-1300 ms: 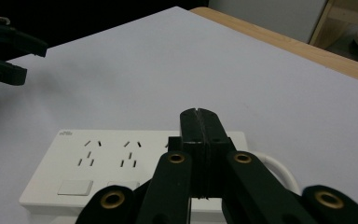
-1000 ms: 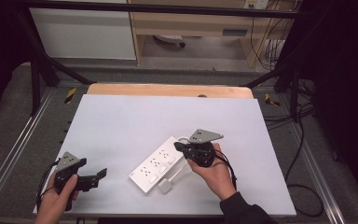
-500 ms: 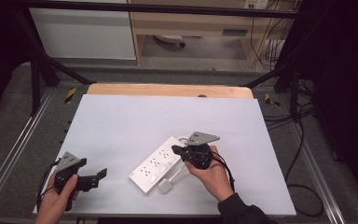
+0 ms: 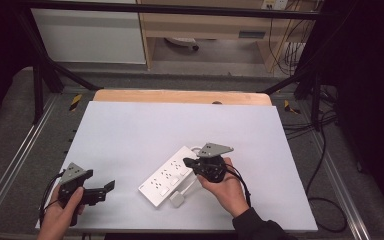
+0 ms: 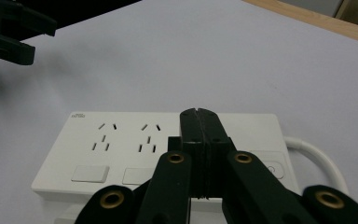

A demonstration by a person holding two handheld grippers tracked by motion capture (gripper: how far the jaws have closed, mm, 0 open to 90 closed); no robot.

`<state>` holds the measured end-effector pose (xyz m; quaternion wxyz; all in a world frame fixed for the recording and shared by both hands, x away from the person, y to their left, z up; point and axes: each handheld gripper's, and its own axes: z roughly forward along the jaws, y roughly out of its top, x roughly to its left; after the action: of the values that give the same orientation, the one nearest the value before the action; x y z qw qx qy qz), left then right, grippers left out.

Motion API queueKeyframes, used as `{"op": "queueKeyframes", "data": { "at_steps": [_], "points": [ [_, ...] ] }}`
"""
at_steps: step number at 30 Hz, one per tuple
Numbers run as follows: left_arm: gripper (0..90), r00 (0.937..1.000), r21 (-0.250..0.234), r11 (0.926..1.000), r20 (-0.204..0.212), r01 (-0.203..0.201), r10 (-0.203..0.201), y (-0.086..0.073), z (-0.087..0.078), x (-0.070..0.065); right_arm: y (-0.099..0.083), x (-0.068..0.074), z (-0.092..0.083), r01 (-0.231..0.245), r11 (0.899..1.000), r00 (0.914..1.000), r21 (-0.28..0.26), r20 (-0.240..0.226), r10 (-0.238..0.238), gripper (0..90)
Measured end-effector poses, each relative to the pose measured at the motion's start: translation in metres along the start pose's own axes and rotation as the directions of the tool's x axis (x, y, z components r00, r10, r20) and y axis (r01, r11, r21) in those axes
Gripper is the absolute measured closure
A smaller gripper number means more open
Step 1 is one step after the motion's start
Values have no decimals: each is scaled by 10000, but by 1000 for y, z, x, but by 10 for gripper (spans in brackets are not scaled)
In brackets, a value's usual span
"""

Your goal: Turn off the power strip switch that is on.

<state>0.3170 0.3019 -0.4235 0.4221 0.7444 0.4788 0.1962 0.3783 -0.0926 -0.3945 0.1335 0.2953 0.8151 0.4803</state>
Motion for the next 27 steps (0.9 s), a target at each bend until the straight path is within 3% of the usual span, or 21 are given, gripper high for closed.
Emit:
{"op": "queueKeyframes", "data": {
  "at_steps": [27],
  "points": [
    [71, 10000, -10, 10000, 8, -23, 23, 0, 0, 0, -13, 2, 11, 16, 9981, 10000, 610, -72, -12, 900]
  ]
}}
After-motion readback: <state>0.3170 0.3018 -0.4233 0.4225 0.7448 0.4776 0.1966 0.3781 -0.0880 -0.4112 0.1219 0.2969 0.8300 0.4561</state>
